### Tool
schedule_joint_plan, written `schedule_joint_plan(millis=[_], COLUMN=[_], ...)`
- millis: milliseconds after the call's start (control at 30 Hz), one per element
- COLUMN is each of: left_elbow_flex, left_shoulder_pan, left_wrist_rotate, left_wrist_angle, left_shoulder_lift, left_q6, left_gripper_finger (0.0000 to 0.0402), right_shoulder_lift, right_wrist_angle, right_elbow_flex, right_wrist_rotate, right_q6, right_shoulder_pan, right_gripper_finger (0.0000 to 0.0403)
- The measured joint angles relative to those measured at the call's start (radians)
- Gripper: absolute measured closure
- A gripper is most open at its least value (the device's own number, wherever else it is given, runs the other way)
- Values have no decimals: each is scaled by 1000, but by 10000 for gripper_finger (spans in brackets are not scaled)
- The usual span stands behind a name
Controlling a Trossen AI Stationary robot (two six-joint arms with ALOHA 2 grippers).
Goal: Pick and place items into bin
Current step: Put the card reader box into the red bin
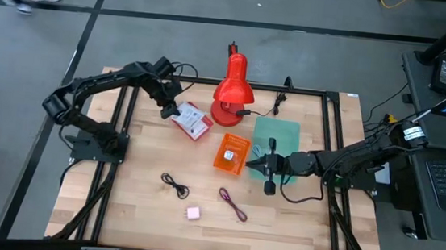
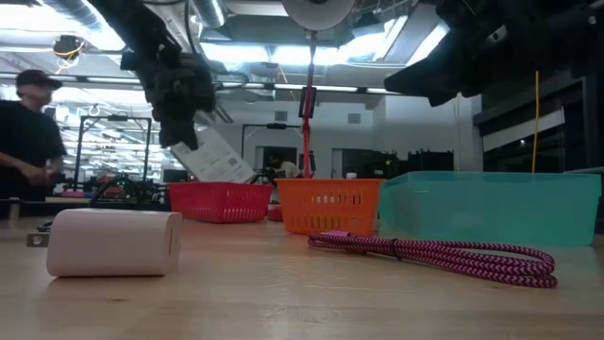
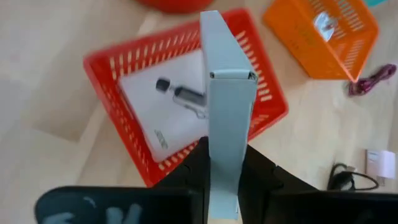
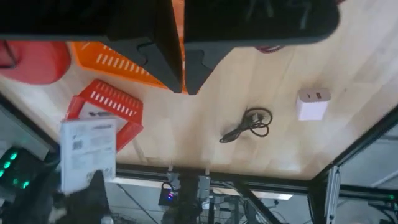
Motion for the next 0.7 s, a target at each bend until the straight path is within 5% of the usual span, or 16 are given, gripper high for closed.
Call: schedule_joint_plan(millis=[533, 700], left_elbow_flex=[1, 26], left_shoulder_pan=[33, 45], left_wrist_rotate=[222, 214], left_wrist_angle=[-40, -52], left_shoulder_lift=[171, 173], left_q6=[125, 126], left_gripper_finger=[361, 361], right_shoulder_lift=[0, 0], right_wrist_angle=[0, 0], right_elbow_flex=[0, 0], right_wrist_rotate=[-1, -41], right_q6=[-55, -68], right_shoulder_pan=[-117, -141], right_gripper_finger=[401, 401])
